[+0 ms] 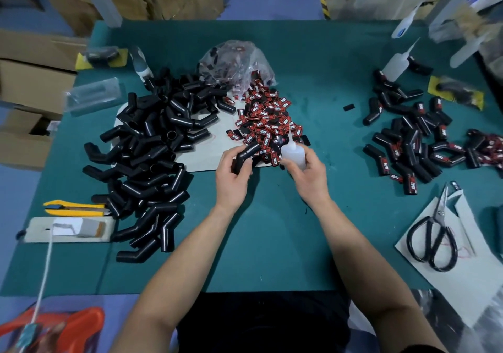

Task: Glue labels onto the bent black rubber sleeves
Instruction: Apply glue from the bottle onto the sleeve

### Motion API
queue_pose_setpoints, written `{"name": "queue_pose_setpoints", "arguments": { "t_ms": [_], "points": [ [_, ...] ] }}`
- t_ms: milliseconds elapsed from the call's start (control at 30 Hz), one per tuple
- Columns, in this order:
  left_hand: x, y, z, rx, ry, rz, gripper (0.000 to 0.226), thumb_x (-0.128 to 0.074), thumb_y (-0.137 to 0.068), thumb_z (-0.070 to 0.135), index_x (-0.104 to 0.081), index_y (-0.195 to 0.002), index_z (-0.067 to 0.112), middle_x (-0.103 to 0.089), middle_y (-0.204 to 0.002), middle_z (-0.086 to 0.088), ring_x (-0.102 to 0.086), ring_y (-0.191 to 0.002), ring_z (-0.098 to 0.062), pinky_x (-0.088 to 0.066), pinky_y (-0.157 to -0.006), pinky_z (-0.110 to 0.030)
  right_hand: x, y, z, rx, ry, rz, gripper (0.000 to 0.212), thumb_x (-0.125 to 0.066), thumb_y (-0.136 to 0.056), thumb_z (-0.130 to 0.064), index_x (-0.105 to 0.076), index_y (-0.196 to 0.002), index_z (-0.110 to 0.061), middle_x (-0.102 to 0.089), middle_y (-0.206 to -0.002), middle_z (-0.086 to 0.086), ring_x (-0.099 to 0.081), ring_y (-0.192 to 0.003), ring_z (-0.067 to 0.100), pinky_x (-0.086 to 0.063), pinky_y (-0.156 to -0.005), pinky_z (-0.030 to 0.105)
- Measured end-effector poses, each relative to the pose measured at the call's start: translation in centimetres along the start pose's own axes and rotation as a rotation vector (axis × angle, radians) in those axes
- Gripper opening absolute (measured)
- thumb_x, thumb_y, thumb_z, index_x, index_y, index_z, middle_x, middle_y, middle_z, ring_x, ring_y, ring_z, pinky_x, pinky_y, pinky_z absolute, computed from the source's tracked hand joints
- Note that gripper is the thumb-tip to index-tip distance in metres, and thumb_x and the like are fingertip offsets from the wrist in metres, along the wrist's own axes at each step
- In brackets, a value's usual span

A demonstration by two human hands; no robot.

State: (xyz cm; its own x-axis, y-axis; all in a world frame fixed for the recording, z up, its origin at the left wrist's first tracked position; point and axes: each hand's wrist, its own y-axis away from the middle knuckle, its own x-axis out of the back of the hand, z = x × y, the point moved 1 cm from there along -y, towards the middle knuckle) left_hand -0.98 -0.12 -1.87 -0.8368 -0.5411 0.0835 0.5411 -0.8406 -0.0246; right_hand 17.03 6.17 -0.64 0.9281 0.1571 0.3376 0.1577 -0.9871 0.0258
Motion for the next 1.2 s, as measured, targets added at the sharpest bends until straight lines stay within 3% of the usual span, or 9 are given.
{"name": "queue_pose_setpoints", "arguments": {
  "t_ms": [100, 167, 233, 400, 633, 800, 933, 1067, 1200],
  "points": [
    [0.0, 0.0, -0.1, 0.006, 0.006, 0.004, 0.042, -0.067, -0.098, 0.012, -0.064, -0.118, 0.049, -0.067, -0.118, -0.012, -0.068, -0.088, -0.028, -0.058, -0.078, -0.036, 0.1, 0.1, 0.0, 0.070, 0.005, -0.036, 0.037, -0.060, -0.089, -0.045, -0.050, -0.119, -0.064, -0.065, -0.115, -0.017, -0.064, -0.103, 0.016, -0.054, -0.090, 0.051],
    [0.0, 0.1, 0.0, 0.041, 0.000, 0.002, 0.038, -0.067, -0.099, 0.008, -0.063, -0.121, 0.038, -0.068, -0.118, -0.016, -0.068, -0.096, -0.038, -0.057, -0.086, -0.046, 0.2, 0.2, 0.0, 0.111, 0.005, -0.034, 0.039, -0.054, -0.091, -0.036, -0.054, -0.130, -0.043, -0.061, -0.125, -0.003, -0.062, -0.108, 0.024, -0.052, -0.089, 0.057],
    [0.0, 0.1, 0.1, 0.065, 0.004, -0.003, 0.034, -0.067, -0.099, 0.006, -0.063, -0.122, 0.032, -0.068, -0.116, -0.018, -0.069, -0.085, -0.025, -0.057, -0.078, -0.035, 0.2, 0.1, -0.1, 0.119, 0.008, -0.026, 0.041, -0.052, -0.092, -0.035, -0.053, -0.133, -0.037, -0.060, -0.127, 0.000, -0.062, -0.110, 0.025, -0.053, -0.090, 0.056],
    [0.0, 0.0, 0.2, 0.053, 0.020, -0.005, 0.035, -0.066, -0.098, 0.002, -0.063, -0.118, 0.031, -0.066, -0.111, -0.026, -0.063, -0.077, -0.016, -0.052, -0.069, -0.020, 0.3, 0.2, -0.9, 0.090, -0.088, 0.045, 0.042, -0.063, -0.089, -0.041, -0.050, -0.122, -0.062, -0.064, -0.117, -0.027, -0.065, -0.101, 0.009, -0.056, -0.085, 0.034],
    [0.0, 0.2, 0.0, 0.075, 0.043, 0.012, 0.037, -0.068, -0.097, 0.003, -0.064, -0.116, 0.034, -0.070, -0.103, -0.006, -0.064, -0.072, -0.008, -0.053, -0.072, -0.022, 0.7, -0.5, -0.2, -0.063, -0.438, 0.090, 0.033, -0.082, -0.070, -0.034, -0.072, -0.102, -0.040, -0.073, -0.099, -0.013, -0.068, -0.085, 0.017, -0.057, -0.073, 0.031],
    [-0.1, 0.3, 0.1, 0.069, 0.052, 0.002, 0.038, -0.066, -0.098, 0.001, -0.065, -0.116, 0.034, -0.070, -0.112, -0.015, -0.065, -0.084, -0.016, -0.055, -0.079, -0.026, 0.4, -1.0, 0.0, -0.237, -0.898, 0.070, 0.032, -0.073, -0.076, -0.013, -0.064, -0.105, -0.005, -0.073, -0.086, 0.004, -0.057, -0.064, 0.012, -0.044, -0.056, 0.022],
    [-0.1, 0.3, 0.0, 0.047, 0.056, -0.009, 0.042, -0.066, -0.098, 0.002, -0.065, -0.118, 0.039, -0.069, -0.115, -0.016, -0.066, -0.081, -0.013, -0.054, -0.075, -0.020, 0.4, -1.0, 0.0, -0.253, -0.973, 0.078, 0.035, -0.070, -0.078, -0.029, -0.060, -0.102, -0.005, -0.062, -0.069, 0.004, -0.046, -0.048, 0.014, -0.039, -0.048, 0.025],
    [-0.1, 0.4, -0.3, 0.072, 0.101, -0.009, 0.044, -0.070, -0.095, 0.008, -0.063, -0.120, 0.044, -0.072, -0.118, 0.013, -0.069, -0.109, -0.022, -0.056, -0.097, -0.033, 0.7, -0.9, -0.4, -0.264, -0.992, 0.137, 0.028, -0.071, -0.075, -0.034, -0.052, -0.077, -0.014, -0.040, -0.056, -0.003, -0.035, -0.038, 0.012, -0.030, -0.044, 0.019],
    [-0.2, 0.4, -0.4, 0.055, 0.082, -0.027, 0.038, -0.073, -0.090, 0.021, -0.067, -0.111, 0.052, -0.073, -0.115, 0.016, -0.069, -0.109, -0.010, -0.054, -0.096, -0.024, 0.9, -1.0, -0.5, -0.265, -0.992, 0.159, 0.031, -0.072, -0.076, -0.031, -0.046, -0.067, -0.015, -0.036, -0.055, -0.004, -0.033, -0.040, 0.010, -0.032, -0.044, 0.020]
  ]
}}
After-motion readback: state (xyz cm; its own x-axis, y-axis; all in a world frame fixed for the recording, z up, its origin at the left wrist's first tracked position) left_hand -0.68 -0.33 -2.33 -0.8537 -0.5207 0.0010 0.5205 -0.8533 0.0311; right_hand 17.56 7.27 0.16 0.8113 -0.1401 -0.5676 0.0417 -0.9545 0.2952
